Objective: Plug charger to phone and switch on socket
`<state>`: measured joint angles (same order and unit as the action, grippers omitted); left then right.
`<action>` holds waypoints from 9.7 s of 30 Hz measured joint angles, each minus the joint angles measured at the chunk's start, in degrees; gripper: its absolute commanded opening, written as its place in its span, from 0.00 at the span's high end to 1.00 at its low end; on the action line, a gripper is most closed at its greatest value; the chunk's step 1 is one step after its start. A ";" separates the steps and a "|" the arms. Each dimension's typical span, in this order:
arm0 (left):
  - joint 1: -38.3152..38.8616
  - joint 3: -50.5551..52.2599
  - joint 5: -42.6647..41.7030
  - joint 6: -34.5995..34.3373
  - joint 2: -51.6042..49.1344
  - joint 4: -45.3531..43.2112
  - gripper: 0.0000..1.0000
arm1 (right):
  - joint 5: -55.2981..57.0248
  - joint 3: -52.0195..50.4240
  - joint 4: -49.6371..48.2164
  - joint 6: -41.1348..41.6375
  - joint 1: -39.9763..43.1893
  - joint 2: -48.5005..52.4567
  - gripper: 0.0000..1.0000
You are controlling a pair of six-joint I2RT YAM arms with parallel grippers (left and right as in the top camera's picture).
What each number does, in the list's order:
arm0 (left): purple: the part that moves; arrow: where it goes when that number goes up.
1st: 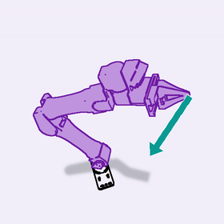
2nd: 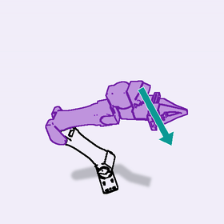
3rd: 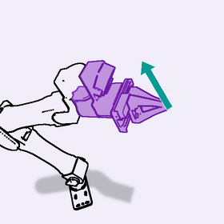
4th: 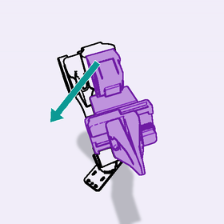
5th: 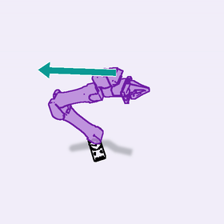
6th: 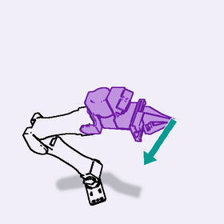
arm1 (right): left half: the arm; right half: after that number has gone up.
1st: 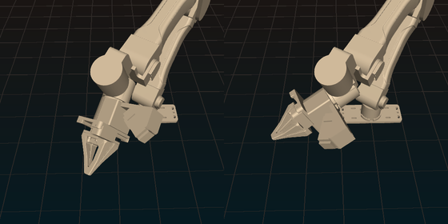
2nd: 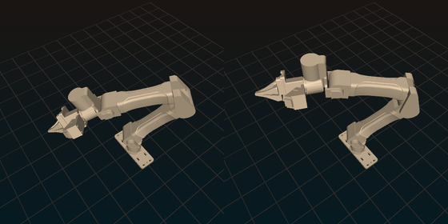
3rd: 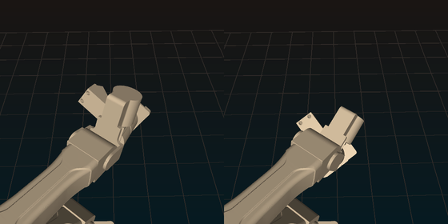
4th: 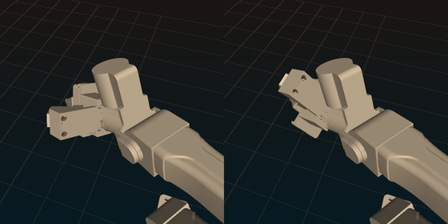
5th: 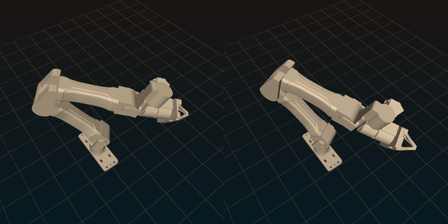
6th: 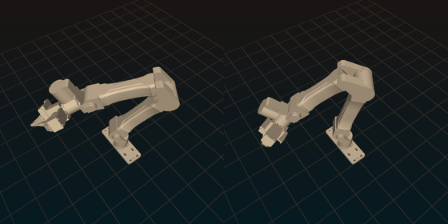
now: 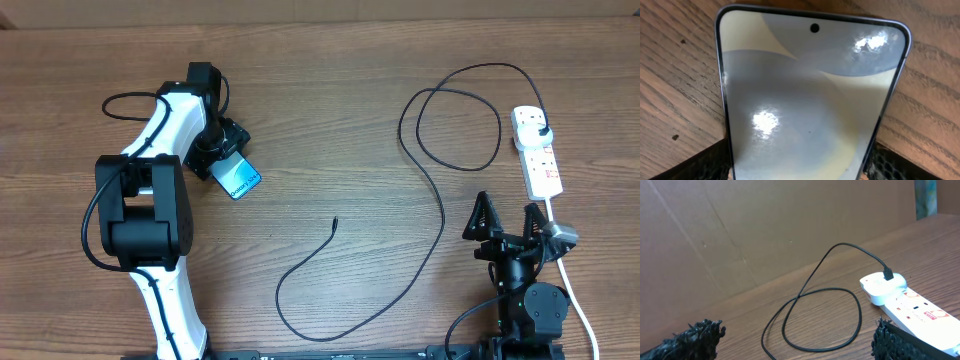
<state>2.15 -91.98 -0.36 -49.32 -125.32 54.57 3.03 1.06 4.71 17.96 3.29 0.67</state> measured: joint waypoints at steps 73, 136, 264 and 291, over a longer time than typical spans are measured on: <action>0.00 -4.15 -3.15 2.84 -1.81 3.89 0.96 | 0.00 0.00 0.00 0.00 0.00 0.00 0.00; -5.25 -12.26 -77.94 0.02 -3.61 9.20 0.96 | 0.00 0.00 0.02 0.00 0.00 0.00 0.00; 5.79 -12.31 -50.16 -8.74 -3.61 14.62 0.96 | -39.34 50.05 16.44 24.63 -18.21 81.26 0.00; 15.89 -12.31 -48.72 -14.23 -3.61 14.21 0.96 | -22.34 50.05 16.83 27.93 -28.46 81.26 0.03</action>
<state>18.04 -104.29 -49.08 -63.55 -128.92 68.77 -19.31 51.11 21.54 45.89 -25.17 81.93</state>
